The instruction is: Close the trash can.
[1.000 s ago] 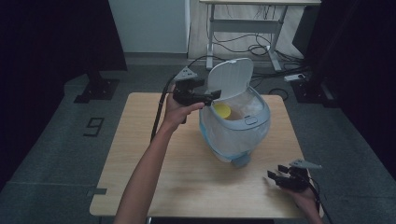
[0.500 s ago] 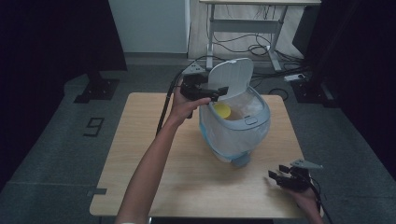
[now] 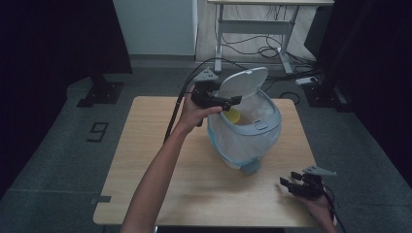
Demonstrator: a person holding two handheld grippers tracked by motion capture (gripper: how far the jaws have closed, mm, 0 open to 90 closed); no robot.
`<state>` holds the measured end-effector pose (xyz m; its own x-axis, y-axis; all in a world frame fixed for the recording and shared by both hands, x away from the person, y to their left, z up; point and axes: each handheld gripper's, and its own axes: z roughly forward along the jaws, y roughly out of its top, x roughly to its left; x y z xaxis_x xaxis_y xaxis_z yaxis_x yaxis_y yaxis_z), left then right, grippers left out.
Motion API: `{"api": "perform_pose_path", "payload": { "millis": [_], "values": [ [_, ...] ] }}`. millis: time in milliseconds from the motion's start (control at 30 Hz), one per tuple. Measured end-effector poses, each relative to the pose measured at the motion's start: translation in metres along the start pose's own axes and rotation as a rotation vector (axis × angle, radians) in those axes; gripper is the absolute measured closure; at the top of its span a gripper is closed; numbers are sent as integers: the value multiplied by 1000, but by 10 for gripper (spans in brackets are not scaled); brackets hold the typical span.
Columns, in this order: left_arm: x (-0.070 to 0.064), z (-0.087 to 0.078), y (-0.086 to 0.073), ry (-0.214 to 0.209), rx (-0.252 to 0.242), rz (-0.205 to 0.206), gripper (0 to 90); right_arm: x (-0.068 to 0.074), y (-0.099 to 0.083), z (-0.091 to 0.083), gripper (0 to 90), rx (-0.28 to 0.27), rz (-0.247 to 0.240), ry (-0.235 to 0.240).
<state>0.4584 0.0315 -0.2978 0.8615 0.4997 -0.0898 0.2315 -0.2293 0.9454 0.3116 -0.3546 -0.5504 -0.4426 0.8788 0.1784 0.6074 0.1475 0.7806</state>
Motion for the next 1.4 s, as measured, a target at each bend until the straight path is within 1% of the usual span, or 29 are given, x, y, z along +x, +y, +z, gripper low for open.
{"api": "perform_pose_path", "payload": {
  "millis": [233, 567, 767, 933, 1100, 1200, 1300, 1400],
  "values": [
    [-7, -1, -4, -16, 4, -1, 150, 0, 0, 0, 346, 1, -5, -4],
    [-18, -4, -15, -43, 1, -7, 148, 1, 0, 1, 346, 9, -10, -7],
    [-26, -4, -21, -54, 17, -1, 147, 2, -1, 3, 346, 24, -19, -11],
    [-32, -3, -27, -66, 33, 0, 145, 2, -1, 3, 346, 22, -19, -10],
    [-30, 0, -30, -79, 36, -26, 147, 2, 0, 2, 346, 20, -18, -9],
    [-27, 5, -31, -86, 48, -45, 147, 2, -1, 3, 346, 22, -19, -9],
    [-26, 11, -33, -78, 61, -54, 148, 2, -1, 3, 346, 22, -19, -10],
    [-25, 16, -33, -65, 60, -60, 148, 1, -1, 2, 346, 20, -16, -10]
  ]
}}
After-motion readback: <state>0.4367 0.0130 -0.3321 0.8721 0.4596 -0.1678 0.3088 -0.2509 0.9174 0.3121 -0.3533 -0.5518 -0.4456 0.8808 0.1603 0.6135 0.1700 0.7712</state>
